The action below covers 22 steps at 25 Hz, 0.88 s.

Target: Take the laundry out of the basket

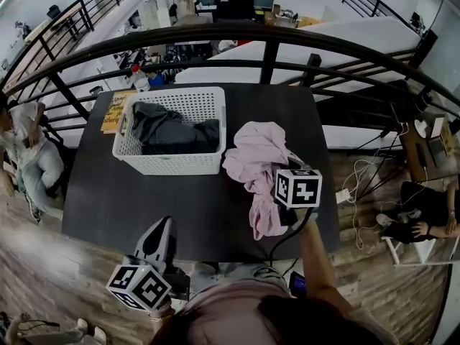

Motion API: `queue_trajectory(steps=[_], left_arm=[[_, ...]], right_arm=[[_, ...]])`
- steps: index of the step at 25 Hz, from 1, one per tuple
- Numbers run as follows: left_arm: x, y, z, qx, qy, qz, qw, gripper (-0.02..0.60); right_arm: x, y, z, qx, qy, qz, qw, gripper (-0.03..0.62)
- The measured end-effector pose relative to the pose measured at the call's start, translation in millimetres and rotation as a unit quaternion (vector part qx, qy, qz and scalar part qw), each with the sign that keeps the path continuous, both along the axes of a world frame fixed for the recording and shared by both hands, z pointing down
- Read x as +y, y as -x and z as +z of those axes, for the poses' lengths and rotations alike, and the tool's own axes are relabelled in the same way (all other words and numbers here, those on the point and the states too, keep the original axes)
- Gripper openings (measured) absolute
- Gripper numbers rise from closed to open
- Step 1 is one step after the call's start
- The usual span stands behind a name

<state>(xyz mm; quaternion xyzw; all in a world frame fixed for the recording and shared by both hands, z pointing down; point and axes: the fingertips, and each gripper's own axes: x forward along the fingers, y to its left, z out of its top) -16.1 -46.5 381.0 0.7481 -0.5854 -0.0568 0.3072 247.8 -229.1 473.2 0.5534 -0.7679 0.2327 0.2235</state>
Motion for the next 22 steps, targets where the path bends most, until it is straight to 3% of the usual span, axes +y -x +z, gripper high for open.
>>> queue_trajectory(steps=[14, 22], left_arm=[[11, -10, -1, -0.027, 0.011, -0.066, 0.9974, -0.003], [19, -13, 2, -0.032, 0.017, -0.080, 0.9961, -0.003]], right_arm=[[-40, 1, 53, 0.015, 0.036, -0.029, 0.999, 0.105], [-39, 6, 55, 0.007, 0.034, -0.048, 0.998, 0.204]])
